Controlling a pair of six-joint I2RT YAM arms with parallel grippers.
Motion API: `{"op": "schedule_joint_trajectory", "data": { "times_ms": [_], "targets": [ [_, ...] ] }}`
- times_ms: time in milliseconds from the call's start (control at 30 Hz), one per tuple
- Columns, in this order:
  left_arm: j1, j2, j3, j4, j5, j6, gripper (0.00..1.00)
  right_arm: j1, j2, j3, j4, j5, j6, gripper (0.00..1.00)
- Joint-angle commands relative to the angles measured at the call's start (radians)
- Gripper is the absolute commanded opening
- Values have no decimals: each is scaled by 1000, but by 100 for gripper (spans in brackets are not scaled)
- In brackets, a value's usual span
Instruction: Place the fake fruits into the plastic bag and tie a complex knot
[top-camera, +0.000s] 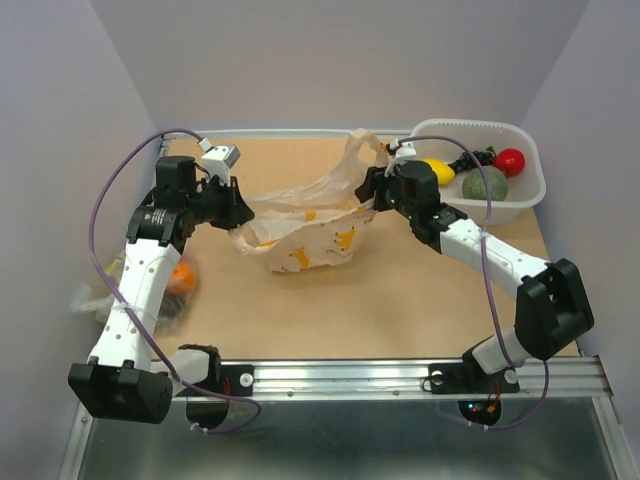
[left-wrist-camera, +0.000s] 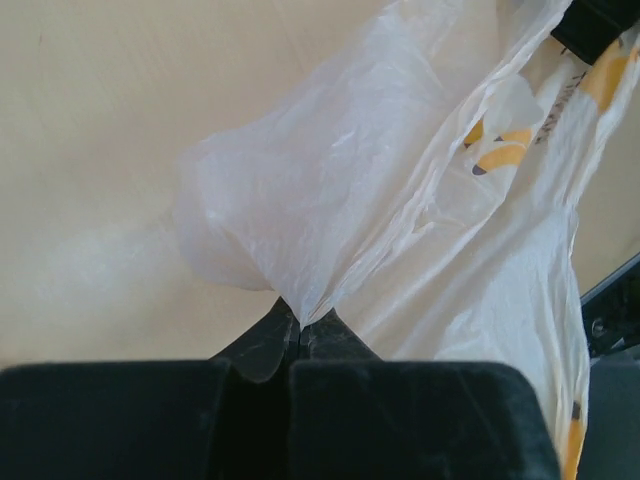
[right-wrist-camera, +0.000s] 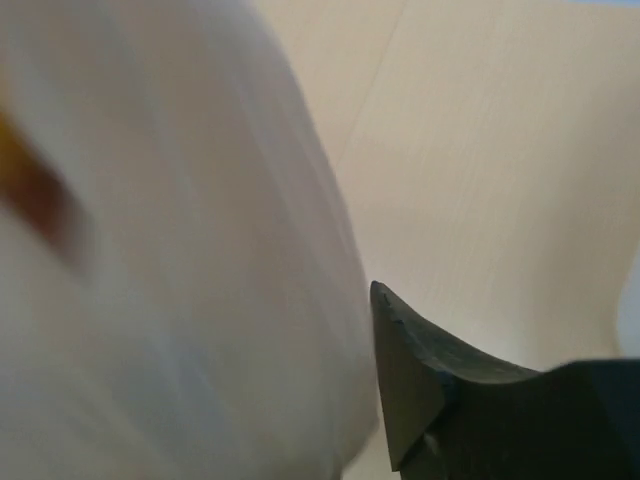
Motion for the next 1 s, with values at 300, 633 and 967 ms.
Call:
{"op": "schedule_joint_trajectory", "data": {
  "times_ms": [300,633,967],
  "targets": [
    [-80,34,29,-99,-27,151,0,-16,-240,3,-82,-318,-475,100],
    [-160,83,107,-120,-12,273,2,18,-115,165,-307,-812,-821,100],
    [-192,163,176,-142,-23,319,4,115,-33,221,-372,-892,-850,100]
  ]
}}
